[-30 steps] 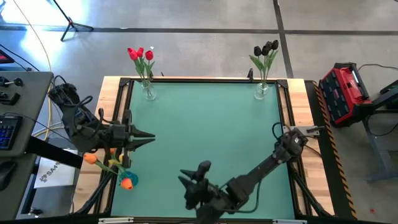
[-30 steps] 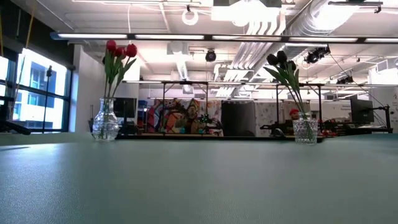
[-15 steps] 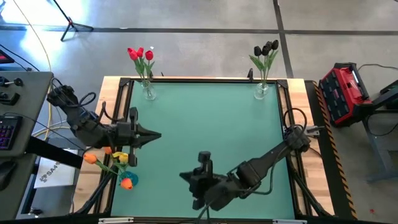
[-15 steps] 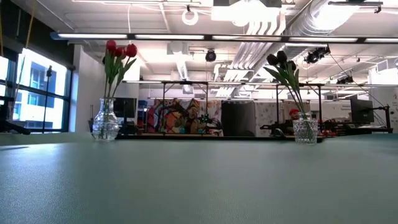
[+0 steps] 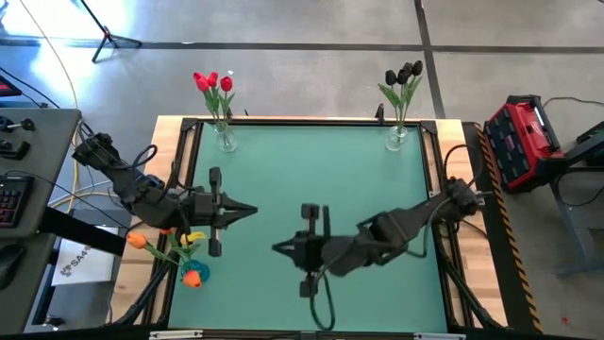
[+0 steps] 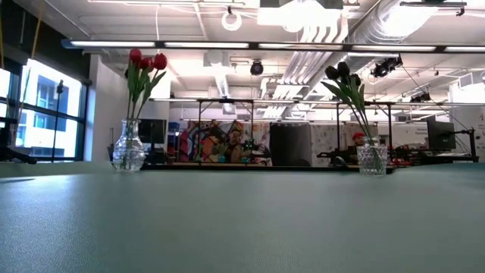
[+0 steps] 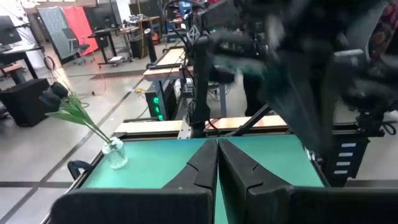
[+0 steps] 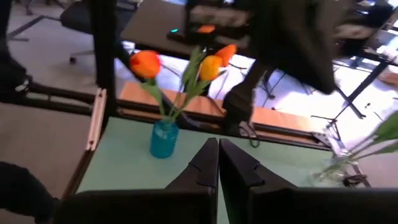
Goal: Sort flowers into vase by color
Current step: Return to Home Position
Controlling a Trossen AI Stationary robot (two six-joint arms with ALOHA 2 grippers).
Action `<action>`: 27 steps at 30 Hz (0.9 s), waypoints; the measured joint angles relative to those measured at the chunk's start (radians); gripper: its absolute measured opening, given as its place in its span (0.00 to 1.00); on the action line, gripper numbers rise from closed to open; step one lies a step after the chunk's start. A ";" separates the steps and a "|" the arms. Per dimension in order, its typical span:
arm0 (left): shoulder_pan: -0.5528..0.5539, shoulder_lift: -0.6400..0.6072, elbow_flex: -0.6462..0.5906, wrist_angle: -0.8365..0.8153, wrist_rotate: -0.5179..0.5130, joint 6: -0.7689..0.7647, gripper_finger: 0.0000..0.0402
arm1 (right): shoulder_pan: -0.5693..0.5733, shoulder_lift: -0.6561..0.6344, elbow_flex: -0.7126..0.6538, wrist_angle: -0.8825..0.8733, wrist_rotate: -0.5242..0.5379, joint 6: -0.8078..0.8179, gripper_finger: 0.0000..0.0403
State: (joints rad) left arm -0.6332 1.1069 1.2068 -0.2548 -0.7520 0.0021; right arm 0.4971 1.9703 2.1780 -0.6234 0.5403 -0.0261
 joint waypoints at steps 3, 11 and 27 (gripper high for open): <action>0.006 0.001 0.000 -0.011 0.001 0.003 0.00 | -0.021 -0.025 0.000 -0.018 -0.003 0.000 0.00; 0.050 0.000 0.000 -0.017 0.025 0.010 0.00 | -0.109 -0.064 0.000 -0.069 -0.046 0.027 0.00; 0.159 -0.016 0.001 -0.098 0.103 0.002 0.00 | -0.297 -0.144 0.000 -0.115 -0.209 0.051 0.00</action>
State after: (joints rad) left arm -0.4743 1.0908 1.2076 -0.3525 -0.6485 0.0039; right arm 0.1999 1.8263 2.1777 -0.7379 0.3310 0.0244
